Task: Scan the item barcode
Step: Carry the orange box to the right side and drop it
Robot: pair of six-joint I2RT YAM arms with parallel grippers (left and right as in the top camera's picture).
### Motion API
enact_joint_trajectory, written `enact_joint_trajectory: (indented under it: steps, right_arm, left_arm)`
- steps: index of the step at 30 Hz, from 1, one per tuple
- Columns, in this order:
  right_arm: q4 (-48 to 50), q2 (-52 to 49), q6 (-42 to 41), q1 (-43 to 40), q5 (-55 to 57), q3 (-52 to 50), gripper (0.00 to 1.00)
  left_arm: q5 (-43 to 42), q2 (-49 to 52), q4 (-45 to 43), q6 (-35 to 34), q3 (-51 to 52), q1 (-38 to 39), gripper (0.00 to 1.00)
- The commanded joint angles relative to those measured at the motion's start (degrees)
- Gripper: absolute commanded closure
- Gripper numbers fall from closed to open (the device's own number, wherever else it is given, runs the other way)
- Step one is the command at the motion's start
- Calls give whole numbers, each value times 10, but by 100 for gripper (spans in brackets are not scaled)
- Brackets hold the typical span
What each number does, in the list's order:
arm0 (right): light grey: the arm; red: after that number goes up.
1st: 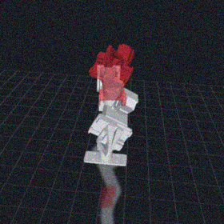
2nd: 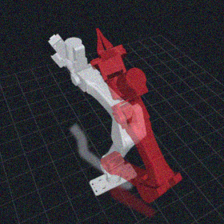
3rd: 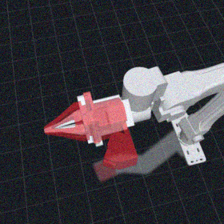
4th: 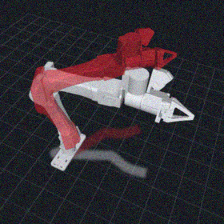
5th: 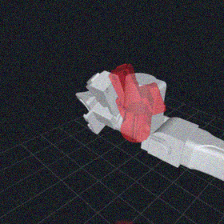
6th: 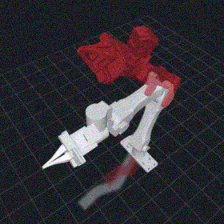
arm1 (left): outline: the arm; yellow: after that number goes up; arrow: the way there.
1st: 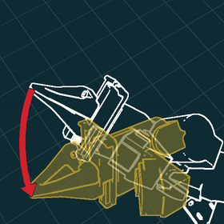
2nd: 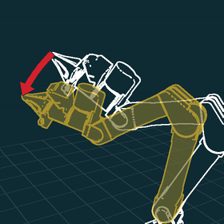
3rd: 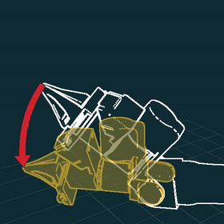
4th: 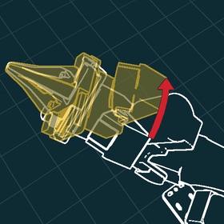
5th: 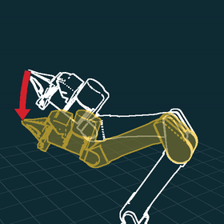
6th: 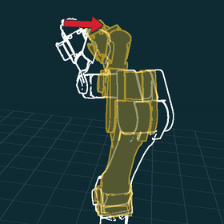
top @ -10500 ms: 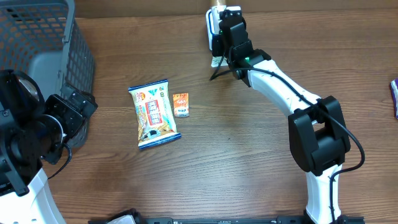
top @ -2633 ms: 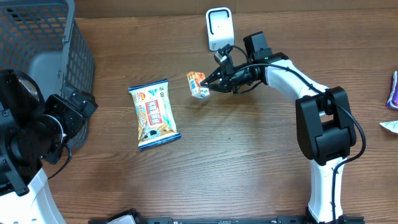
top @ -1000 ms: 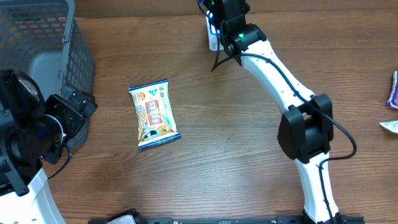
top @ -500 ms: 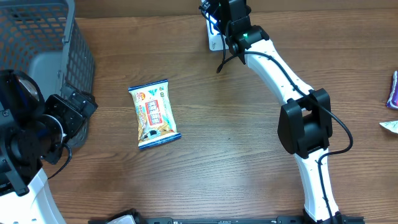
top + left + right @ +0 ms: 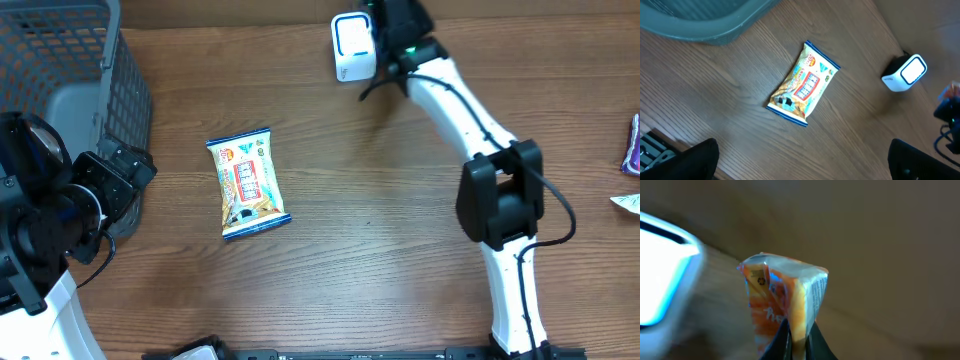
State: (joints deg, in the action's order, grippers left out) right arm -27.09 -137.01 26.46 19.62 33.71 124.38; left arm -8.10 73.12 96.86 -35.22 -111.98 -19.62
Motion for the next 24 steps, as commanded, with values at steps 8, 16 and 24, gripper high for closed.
enact_joint_trajectory:
  steps: [8,16,24]
  right_arm:
    - [-242,63,-259,-220,25,-1,96]
    - [-362,61,-287,-394,-275,-3,96]
    - [-386,50,-316,-499,-298,-11,96]
  left_arm:
    - [0,-3,-1,5,-1,-3,1]
    - [0,-3,-1,5,-1,-3,0]
    - [0,-3,-1,5,-1,-3,0]
